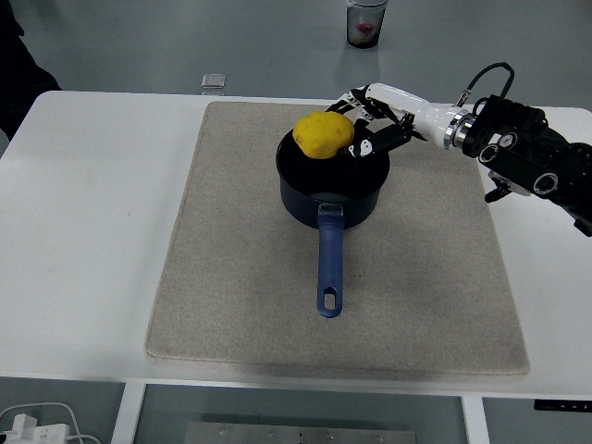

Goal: Put the potato in the blue pot

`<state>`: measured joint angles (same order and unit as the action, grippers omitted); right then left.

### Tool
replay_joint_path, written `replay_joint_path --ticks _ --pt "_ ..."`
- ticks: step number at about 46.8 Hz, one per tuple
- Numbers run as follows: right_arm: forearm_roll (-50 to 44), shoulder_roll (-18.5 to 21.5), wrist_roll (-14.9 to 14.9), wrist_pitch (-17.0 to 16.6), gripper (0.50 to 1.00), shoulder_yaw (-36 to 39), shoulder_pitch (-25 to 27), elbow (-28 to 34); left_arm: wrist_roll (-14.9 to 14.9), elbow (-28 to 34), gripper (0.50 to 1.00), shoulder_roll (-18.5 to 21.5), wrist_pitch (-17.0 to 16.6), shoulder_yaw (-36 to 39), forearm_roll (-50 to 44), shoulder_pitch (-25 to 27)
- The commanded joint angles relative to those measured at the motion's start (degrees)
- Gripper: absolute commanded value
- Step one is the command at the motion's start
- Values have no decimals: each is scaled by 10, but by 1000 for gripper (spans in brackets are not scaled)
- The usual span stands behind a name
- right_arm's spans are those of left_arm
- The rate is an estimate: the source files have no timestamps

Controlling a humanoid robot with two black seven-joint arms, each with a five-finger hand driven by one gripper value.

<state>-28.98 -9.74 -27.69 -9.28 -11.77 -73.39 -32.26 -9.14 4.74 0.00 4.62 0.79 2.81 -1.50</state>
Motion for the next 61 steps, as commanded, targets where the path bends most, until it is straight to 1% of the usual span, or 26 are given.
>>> replay_joint_path --ticks 1,24,33,38,45,49,55,61 --pt "3 -1 0 -1 928 0 -1 0 0 0 996 0 0 0 0 0" --pt "6 -6 0 -3 928 1 -3 -1 0 0 996 0 0 0 0 0" --pt "7 -16 2 -5 928 32 -4 -1 0 0 996 0 0 0 0 0" --pt "46 -26 4 -5 928 33 -4 -1 0 0 996 0 0 0 0 0" --pt "132 -41 45 -2 928 35 -4 0 0 0 996 0 0 0 0 0" --pt "185 -49 60 1 928 50 -1 1 0 1 996 0 0 0 0 0" --pt "259 -58 98 6 928 72 4 5 0 1 996 0 0 0 0 0" --pt "316 -57 125 24 928 100 19 18 0 1 996 0 0 0 0 0"
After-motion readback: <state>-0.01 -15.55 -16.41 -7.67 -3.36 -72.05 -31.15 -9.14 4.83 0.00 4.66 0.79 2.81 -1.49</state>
